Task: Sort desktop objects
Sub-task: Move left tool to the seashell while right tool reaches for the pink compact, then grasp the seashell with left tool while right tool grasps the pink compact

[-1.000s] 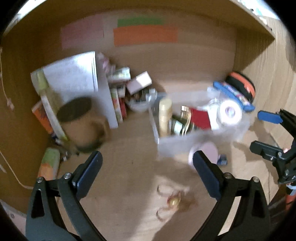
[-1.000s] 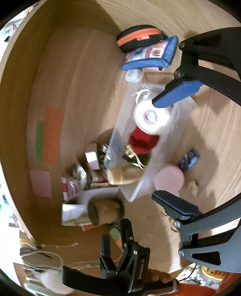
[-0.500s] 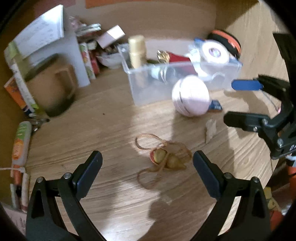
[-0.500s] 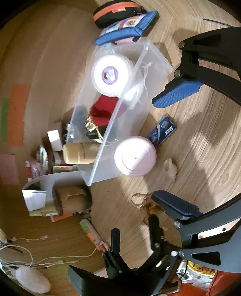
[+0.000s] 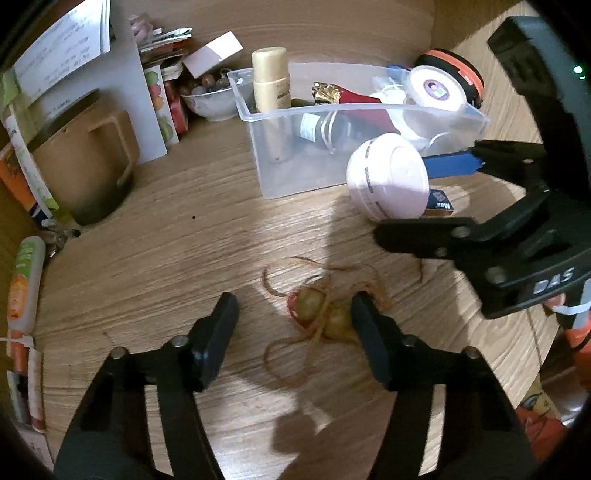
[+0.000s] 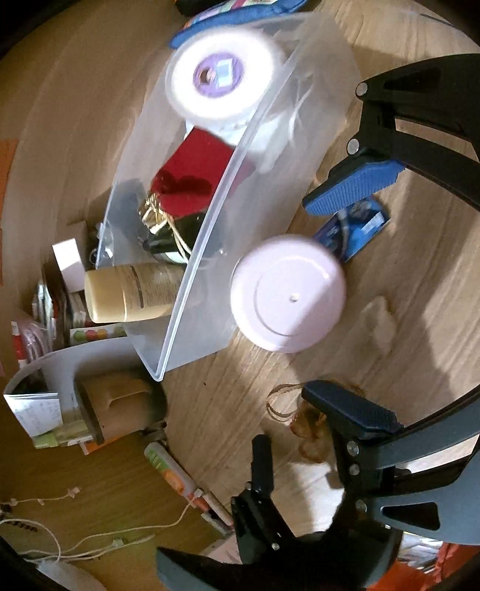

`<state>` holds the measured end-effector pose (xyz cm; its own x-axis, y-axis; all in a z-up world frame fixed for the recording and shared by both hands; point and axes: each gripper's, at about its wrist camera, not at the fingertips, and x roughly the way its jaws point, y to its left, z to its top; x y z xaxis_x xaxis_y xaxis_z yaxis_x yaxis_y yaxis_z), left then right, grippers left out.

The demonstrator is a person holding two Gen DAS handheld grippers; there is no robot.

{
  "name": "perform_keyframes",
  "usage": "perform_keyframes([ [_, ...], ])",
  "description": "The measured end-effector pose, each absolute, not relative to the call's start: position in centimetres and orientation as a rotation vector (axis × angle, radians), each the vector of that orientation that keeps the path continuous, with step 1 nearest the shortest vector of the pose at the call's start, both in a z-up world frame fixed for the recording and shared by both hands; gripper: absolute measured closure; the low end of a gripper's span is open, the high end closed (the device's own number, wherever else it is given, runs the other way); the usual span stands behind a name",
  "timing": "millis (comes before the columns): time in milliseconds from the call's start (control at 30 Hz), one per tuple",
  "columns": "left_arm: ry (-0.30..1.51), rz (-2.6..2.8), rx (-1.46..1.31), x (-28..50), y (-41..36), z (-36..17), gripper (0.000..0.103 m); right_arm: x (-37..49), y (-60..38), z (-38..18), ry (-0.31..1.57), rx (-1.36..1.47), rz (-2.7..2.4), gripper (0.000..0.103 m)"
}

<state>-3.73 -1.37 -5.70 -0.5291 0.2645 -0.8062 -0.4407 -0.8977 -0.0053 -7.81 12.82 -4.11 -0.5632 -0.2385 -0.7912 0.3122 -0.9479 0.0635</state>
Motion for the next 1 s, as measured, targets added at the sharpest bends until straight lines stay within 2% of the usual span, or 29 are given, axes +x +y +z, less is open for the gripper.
perform_keyframes([
  [100, 0.283, 2.435, -1.208, -3.7, -1.5, -5.6, 0.062, -8.5, 12.2, -4.6, 0.134, 1.279, -2.535, 0.014],
  [200, 0.281, 2.441, -1.198, -3.7, -1.6, -5.6, 0.072, -9.1, 12.1, -5.0, 0.122, 1.287, -2.562, 0.014],
  [300, 0.271, 2.452, -1.197, -3.8, -1.8, -5.7, 0.085, -9.3, 12.2, -5.3, 0.092, 1.280, -2.564, 0.023],
  [367, 0.264, 2.460, -1.199, -3.9, -2.0, -5.7, 0.085, -9.3, 12.3, -5.5, 0.092, 1.276, -2.559, 0.042],
  [1000, 0.071, 2.552, -1.127, -3.1, -4.8, -2.9, 0.086, -5.0, 15.6, -1.6, 0.038, 1.107, -2.599, 0.042],
])
